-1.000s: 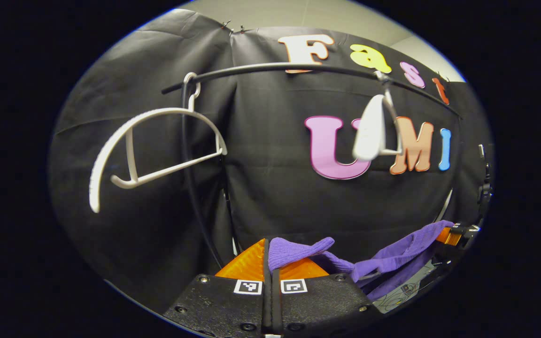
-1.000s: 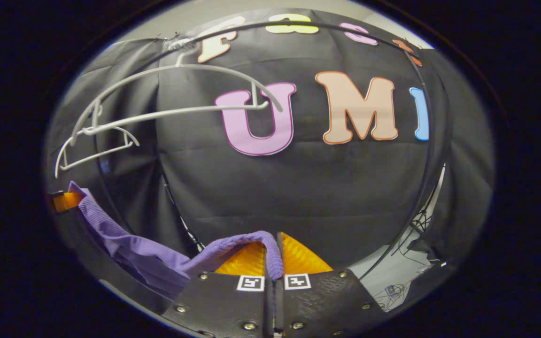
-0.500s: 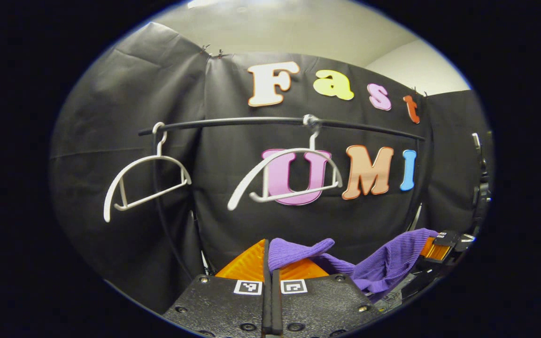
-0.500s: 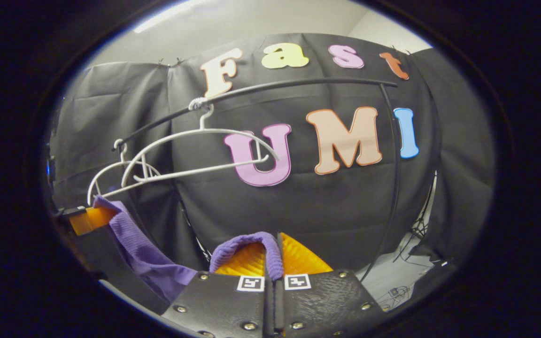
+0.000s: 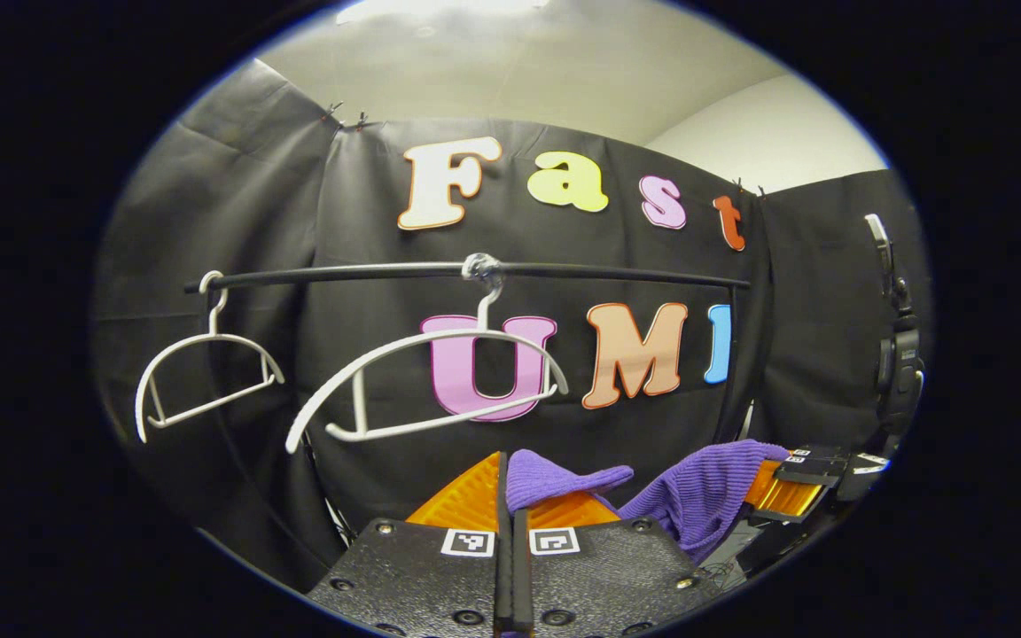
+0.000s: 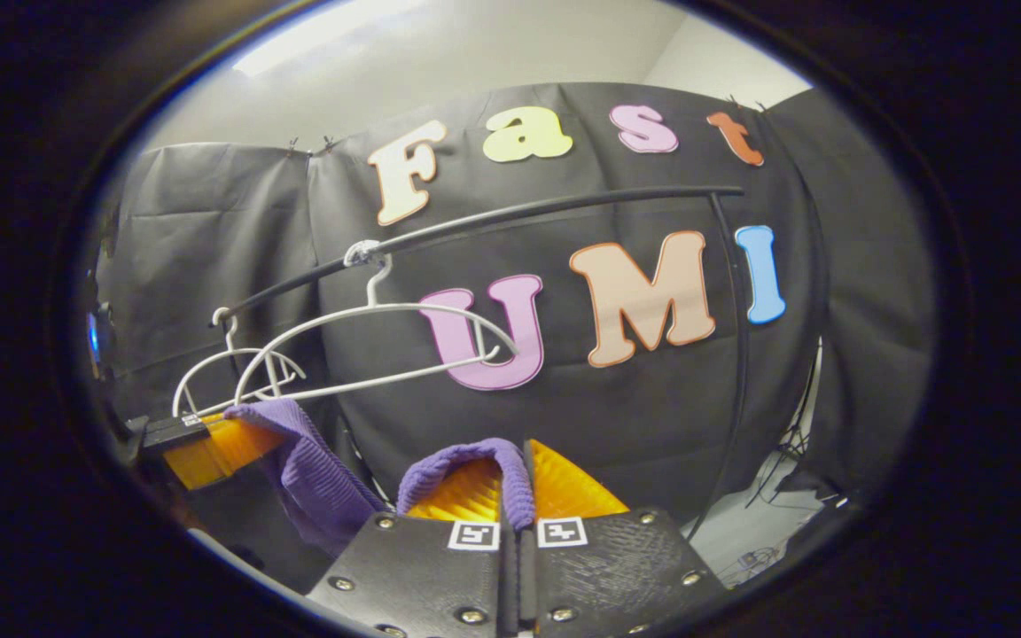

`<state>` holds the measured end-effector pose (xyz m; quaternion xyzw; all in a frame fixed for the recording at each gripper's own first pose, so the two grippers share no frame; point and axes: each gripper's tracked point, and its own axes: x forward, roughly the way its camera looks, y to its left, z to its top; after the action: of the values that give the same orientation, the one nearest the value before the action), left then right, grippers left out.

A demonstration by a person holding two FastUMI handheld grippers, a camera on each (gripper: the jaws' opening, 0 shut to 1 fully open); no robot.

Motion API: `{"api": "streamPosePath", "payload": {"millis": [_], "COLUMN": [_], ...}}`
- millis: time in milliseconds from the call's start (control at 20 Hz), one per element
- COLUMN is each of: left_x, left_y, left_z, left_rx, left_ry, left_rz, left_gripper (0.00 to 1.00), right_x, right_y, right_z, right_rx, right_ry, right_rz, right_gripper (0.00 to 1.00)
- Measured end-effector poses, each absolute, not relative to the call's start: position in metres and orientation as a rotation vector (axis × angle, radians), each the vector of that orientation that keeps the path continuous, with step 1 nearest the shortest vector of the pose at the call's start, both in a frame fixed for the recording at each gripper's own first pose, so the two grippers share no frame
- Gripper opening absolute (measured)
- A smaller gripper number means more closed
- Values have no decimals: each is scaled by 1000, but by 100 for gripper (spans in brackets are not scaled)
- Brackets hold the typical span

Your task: Grasp the clothes on the hanger with both hands and then place them into the laundry hamper below.

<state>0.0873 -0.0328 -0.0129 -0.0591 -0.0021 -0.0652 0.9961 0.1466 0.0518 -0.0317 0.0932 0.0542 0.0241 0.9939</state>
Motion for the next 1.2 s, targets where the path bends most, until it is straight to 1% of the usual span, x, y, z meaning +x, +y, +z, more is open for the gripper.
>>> {"api": "streamPosePath", "payload": {"millis": [300,500,600,800,1050,1200], "left_x": [133,172,189,217,239,254], "left_y": [-79,-91,-93,-93,-83,-90], "left_z": [-7,-29,-50,-109,-197,-259], "left_rx": [-121,-145,-130,-95,-80,-68], "left_ry": [-42,-12,9,83,185,272], "left_rz": [-218,-233,-236,-251,-236,-230], "left_gripper": [0,0,0,0,0,1], "right_x": [183,210,220,244,279,291], "right_y": [30,24,29,31,37,39], "right_z": [-28,-52,-72,-134,-223,-277], "right_rx": [182,165,142,135,164,166], "right_ry": [88,117,134,224,363,429], "right_rz": [18,6,16,14,3,5], "right_gripper": [1,2,2,2,1,2]}}
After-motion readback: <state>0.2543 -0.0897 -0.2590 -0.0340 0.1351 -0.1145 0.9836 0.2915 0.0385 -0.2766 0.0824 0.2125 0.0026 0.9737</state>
